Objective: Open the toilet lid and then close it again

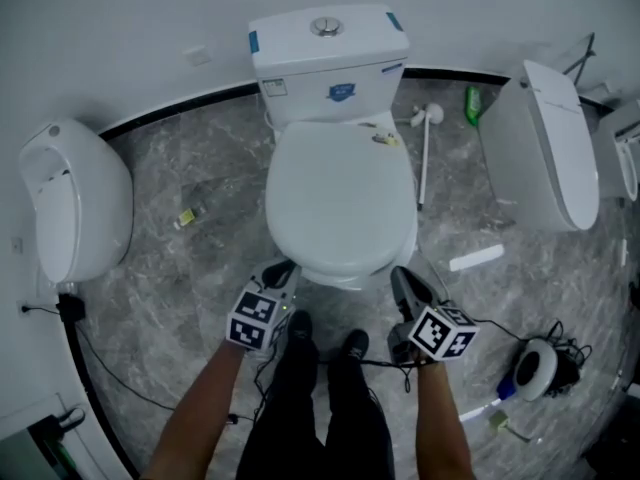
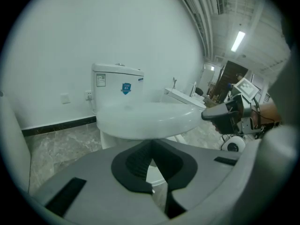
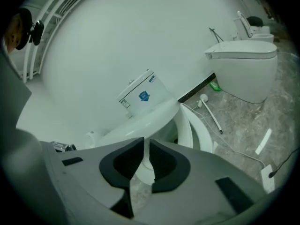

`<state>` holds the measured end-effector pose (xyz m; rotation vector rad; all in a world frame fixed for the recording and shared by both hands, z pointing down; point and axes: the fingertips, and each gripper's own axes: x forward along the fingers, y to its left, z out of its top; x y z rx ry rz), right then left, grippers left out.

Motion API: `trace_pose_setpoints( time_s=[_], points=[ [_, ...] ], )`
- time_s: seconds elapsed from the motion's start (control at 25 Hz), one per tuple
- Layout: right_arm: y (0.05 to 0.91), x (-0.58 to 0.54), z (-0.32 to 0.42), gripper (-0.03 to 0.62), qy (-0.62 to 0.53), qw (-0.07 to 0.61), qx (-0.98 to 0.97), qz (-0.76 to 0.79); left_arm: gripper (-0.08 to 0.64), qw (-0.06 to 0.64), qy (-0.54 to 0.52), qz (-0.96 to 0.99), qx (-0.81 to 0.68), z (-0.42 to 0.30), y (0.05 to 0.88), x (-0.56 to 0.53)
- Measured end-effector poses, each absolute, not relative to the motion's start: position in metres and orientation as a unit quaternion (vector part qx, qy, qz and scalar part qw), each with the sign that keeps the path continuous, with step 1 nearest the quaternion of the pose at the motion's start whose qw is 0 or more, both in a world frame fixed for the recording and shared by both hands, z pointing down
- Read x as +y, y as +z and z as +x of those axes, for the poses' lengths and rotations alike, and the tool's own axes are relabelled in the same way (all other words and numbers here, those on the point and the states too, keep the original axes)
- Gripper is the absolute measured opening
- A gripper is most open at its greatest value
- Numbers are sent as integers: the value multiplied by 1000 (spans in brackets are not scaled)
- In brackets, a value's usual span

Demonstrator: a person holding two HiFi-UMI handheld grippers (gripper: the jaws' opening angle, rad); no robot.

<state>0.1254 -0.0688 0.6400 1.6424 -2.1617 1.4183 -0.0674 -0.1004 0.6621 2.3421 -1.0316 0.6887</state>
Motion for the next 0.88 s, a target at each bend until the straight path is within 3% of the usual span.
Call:
trace_pose_setpoints(
  time_s=[0.32,0.88],
  points=[
    [625,-95,82,43,443,106,-724,519,6,229,252,885,-317,-43,626,-114],
    [576,-140,71,12,418,73,-735,528,6,220,248,881,-338,-50,591,-149]
  ],
)
